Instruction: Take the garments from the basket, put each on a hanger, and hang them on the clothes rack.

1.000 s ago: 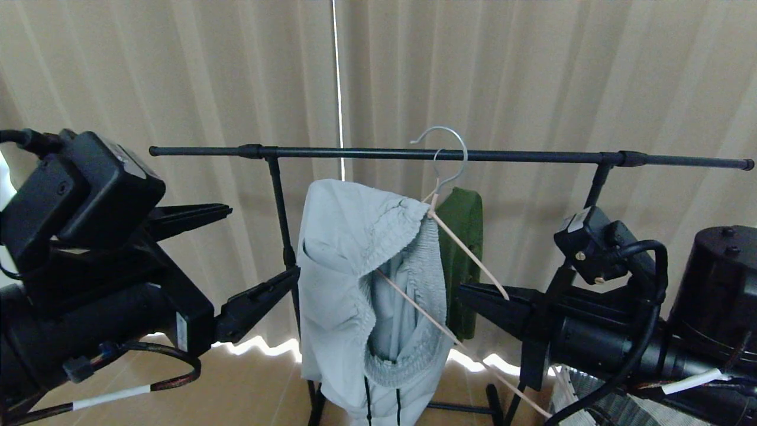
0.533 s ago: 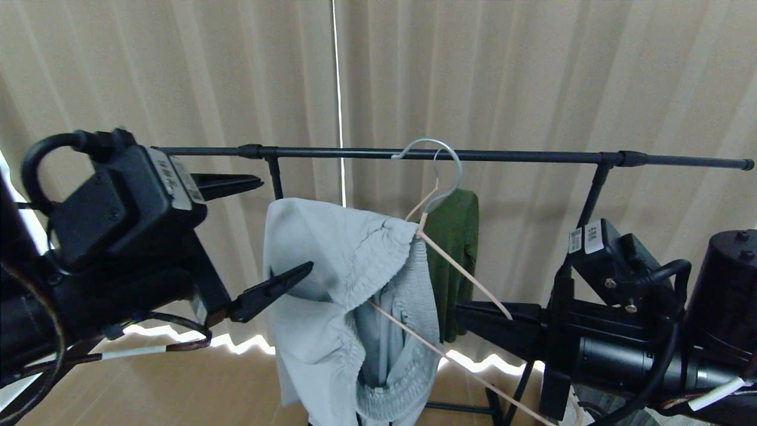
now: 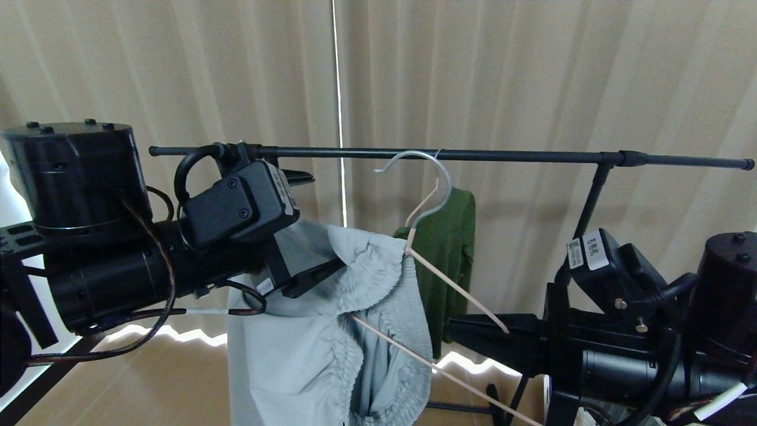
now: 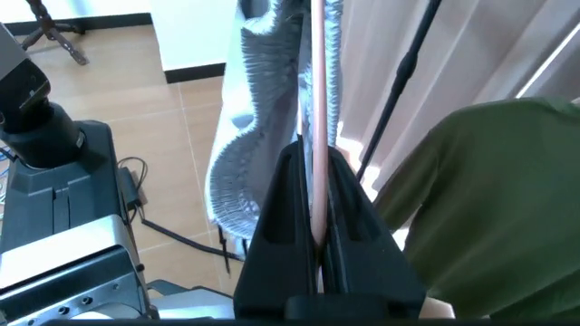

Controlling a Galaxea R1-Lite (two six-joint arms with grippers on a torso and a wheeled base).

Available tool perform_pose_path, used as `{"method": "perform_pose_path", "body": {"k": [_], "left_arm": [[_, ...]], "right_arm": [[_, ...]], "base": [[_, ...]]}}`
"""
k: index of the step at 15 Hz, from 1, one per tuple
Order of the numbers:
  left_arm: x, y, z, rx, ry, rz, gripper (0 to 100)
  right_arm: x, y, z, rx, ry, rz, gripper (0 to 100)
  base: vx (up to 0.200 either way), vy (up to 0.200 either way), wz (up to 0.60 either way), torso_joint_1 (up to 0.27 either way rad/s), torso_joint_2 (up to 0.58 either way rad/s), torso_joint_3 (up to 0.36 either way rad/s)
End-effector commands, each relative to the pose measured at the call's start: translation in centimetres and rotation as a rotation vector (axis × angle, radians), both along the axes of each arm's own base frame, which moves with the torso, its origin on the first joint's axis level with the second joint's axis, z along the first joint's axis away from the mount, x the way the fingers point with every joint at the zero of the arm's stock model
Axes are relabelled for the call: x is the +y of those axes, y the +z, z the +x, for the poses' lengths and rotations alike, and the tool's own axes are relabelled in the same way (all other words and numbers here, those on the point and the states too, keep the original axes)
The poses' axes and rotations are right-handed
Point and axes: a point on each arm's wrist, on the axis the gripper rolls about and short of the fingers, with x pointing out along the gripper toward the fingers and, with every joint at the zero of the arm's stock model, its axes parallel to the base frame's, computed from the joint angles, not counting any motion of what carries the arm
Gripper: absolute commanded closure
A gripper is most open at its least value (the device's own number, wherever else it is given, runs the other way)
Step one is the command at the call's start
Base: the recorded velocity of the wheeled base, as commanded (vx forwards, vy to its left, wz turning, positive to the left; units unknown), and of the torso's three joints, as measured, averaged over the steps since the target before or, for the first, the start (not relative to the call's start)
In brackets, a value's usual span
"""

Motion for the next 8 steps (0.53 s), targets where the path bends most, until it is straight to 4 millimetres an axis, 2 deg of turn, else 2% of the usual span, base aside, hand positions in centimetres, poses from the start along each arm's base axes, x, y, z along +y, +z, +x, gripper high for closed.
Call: {"method": "perform_pose_path", "body": {"k": [1, 4, 5, 8], "left_arm": [[-0.23, -0.48, 0.41, 0.016, 0.0, 0.009, 0], [-0.18, -0.48, 0.39, 0.016, 0.0, 0.009, 0], [-0.18, -0.47, 0.39, 0.014, 0.0, 0.009, 100], [-0.12, -0.43, 0.28, 0.014, 0.0, 0.008, 100]], "right_arm": [[0.04, 0.01, -0.06, -0.009, 0.019, -0.002, 100], [0.16, 0.0, -0.25, -0.02, 0.036, -0.007, 100], [0.16, 0.0, -0.25, -0.02, 0.036, -0.007, 100], [0.08, 0.03, -0.33, -0.022, 0.034, -0.006, 100]], "base": [[0.0, 0.0, 0.0, 0.0, 0.0, 0.0], [0.0, 0.0, 0.0, 0.0, 0.0, 0.0], [0.0, 0.0, 0.0, 0.0, 0.0, 0.0], [0.0, 0.0, 0.0, 0.0, 0.0, 0.0]]}}
